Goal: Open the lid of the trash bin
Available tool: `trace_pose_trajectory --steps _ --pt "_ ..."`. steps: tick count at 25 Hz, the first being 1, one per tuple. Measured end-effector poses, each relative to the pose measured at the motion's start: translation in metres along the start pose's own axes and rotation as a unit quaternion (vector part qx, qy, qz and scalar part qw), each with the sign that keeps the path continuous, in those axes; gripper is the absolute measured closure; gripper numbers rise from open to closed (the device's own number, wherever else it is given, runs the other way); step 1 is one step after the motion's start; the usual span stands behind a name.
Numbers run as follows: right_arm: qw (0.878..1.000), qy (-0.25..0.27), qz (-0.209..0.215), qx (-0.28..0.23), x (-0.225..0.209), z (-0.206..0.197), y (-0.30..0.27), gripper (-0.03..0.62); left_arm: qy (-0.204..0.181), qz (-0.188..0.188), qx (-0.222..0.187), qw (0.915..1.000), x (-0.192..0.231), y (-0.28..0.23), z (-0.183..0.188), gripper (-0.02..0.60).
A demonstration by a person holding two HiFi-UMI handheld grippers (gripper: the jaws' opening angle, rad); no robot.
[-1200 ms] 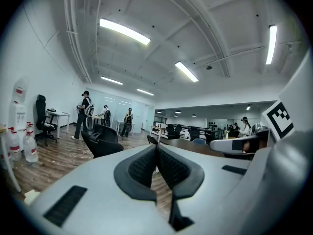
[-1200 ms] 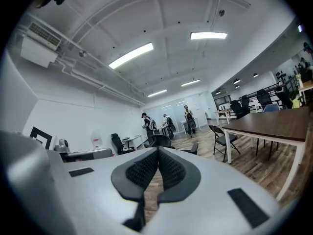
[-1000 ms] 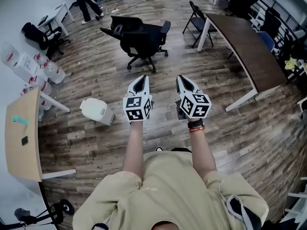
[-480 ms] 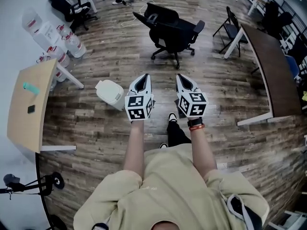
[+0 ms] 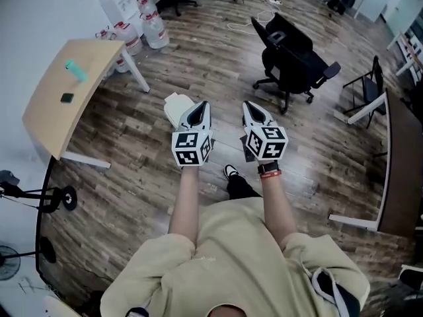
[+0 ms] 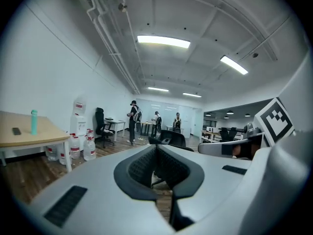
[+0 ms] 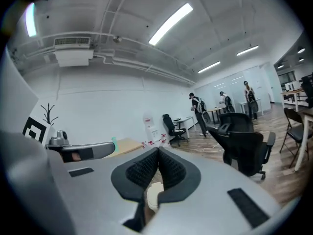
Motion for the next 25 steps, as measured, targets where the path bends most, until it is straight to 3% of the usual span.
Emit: trace_pose_trajectory --steps 6,14,25 --pt "0.996 0.011 0.085 0.033 0.001 0.011 -0.089 0.579 0.026 0.088 -0.004 0.9957 0.059 -0.026 0.005 0.557" --pt "0.982 0.02 0.173 0.075 -0.01 0.012 -0.171 0.579 0.05 0.184 0.001 0.9816 0.1 -0.054 -0.001 0.557" --pt "0.961 0.013 0.246 0.124 -0.034 0.005 -0.254 0.579 0.055 0.256 0.019 0.965 0.126 -0.101 -0.011 0.557"
Point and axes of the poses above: the fingertips, and each gripper's own axes: y backward along the fingers, x to its left, z out of its top, the point moved 6 cm from there along y, backward along the fingers, and after that the axes turned 9 degrees about z, right-handed, at the moved point
